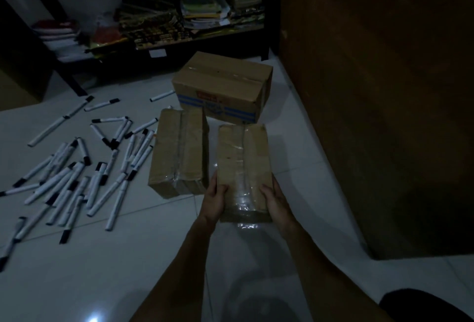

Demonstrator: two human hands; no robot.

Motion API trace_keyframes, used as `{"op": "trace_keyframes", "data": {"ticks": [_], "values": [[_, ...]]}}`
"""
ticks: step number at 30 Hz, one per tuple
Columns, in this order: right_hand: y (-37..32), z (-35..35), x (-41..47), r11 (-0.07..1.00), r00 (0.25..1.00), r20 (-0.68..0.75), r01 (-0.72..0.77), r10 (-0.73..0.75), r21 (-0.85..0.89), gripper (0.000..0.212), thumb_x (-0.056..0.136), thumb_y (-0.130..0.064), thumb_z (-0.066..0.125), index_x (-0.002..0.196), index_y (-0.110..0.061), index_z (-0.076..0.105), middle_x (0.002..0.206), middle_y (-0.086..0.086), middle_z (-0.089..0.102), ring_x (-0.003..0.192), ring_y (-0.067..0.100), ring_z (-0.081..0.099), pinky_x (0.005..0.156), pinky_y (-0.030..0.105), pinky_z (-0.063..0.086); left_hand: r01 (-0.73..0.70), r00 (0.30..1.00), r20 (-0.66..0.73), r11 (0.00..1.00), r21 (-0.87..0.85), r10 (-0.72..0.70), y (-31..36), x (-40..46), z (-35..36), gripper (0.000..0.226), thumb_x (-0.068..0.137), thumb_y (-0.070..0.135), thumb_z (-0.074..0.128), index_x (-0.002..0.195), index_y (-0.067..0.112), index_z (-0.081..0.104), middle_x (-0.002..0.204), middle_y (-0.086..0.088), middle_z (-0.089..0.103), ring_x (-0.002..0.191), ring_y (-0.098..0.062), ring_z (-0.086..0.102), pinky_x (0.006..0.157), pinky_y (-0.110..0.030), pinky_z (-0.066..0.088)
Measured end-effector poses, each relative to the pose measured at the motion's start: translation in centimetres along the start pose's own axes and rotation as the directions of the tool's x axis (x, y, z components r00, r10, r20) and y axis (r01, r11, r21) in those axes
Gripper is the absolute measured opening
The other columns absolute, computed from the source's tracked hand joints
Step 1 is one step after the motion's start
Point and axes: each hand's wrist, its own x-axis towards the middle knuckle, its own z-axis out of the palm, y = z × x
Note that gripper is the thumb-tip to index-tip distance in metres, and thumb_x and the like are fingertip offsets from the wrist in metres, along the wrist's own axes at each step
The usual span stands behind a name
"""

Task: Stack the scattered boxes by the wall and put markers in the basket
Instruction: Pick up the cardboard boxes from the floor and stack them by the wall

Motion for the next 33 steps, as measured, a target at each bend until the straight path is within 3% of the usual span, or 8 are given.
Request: {"op": "trace_keyframes", "data": {"ticks": [3,6,9,13,18,23,27,33], "values": [[-0.4,-0.2,0.1,1.000,0.999,0.018,-0.029,0.029,0.009,0.044,0.098,-0.041,0.051,0.139,-0.051,0.037,0.124,-0.038,0.048,0.107,-0.028,0.046,0.077,-0.005,0.036,0.000,1.000,-0.031,0.998,0.061,0.002,0.3,-0.1,0.1,0.053,0.103,0.028,0.044,0.152,0.030,0.026,0.150,-0.006,0.040,0.126,-0.020,0.045,0.096,-0.028,0.040],[-1.5,-0.6,0.7,0.997,0.996,0.034,-0.082,0.081,0.013,0.058,0.096,-0.050,0.050,0.151,-0.042,0.031,0.145,-0.018,0.045,0.125,0.003,0.046,0.093,0.015,0.035,-0.024,0.997,-0.066,0.996,0.087,0.030,1.9,0.4,0.1,0.055,0.103,0.022,0.045,0.153,0.024,0.024,0.152,-0.008,0.038,0.131,-0.021,0.043,0.103,-0.031,0.038],[-3.8,-0.9,1.6,0.996,0.996,-0.020,-0.087,0.087,0.028,0.066,0.095,-0.054,0.050,0.154,-0.041,0.023,0.153,-0.009,0.037,0.126,0.006,0.041,0.099,0.020,0.035,-0.056,0.993,-0.097,0.992,0.111,0.067,4.9,1.1,0.1,0.056,0.103,0.025,0.045,0.154,0.021,0.022,0.155,-0.010,0.036,0.138,-0.027,0.039,0.114,-0.045,0.035],[-8.6,-0.3,3.6,0.995,0.995,-0.089,-0.041,0.049,0.091,0.061,0.096,-0.051,0.053,0.150,-0.044,0.027,0.154,-0.002,0.040,0.138,0.020,0.042,0.117,0.043,0.030,-0.112,0.989,-0.088,0.992,0.065,0.117,10.6,2.8,-0.4,0.050,0.103,0.015,0.043,0.151,0.014,0.029,0.147,-0.018,0.042,0.131,-0.035,0.046,0.108,-0.045,0.041],[-15.2,2.0,6.0,0.994,0.989,-0.147,0.031,-0.016,0.101,0.059,0.097,-0.050,0.051,0.151,-0.038,0.028,0.152,0.001,0.041,0.123,0.018,0.048,0.093,0.029,0.038,-0.208,0.970,-0.105,0.971,0.120,0.221,16.5,5.7,-2.9,0.042,0.103,0.006,0.038,0.145,-0.001,0.035,0.108,-0.018,0.052,0.093,-0.029,0.053,0.073,-0.026,0.041],[-20.9,4.7,8.3,0.996,0.990,-0.119,0.083,-0.080,0.022,0.063,0.097,-0.053,0.050,0.152,-0.036,0.025,0.153,-0.001,0.039,0.127,0.019,0.045,0.095,0.029,0.036,-0.217,0.962,-0.149,0.972,0.093,0.229,20.3,8.6,-5.7,0.041,0.103,0.000,0.036,0.143,-0.005,0.035,0.081,-0.003,0.045,0.068,-0.010,0.042,0.058,-0.012,0.036],[-23.7,6.0,10.6,0.998,0.991,-0.122,0.058,-0.060,-0.020,0.063,0.099,-0.050,0.047,0.155,-0.033,0.023,0.157,-0.002,0.033,0.138,0.023,0.039,0.099,0.027,0.034,-0.198,0.964,-0.162,0.977,0.081,0.209,21.2,10.4,-6.9,0.042,0.103,0.005,0.039,0.143,-0.003,0.035,0.104,-0.016,0.053,0.090,-0.030,0.053,0.067,-0.020,0.036],[-23.8,5.4,15.1,0.998,0.989,-0.134,0.056,-0.060,-0.037,0.062,0.097,-0.055,0.047,0.152,-0.036,0.026,0.153,-0.002,0.039,0.136,0.023,0.042,0.108,0.035,0.036,-0.182,0.972,-0.135,0.978,0.098,0.195,20.7,14.0,-4.7,0.048,0.102,0.015,0.045,0.148,0.009,0.033,0.142,-0.015,0.049,0.130,-0.032,0.048,0.105,-0.037,0.041]]}}
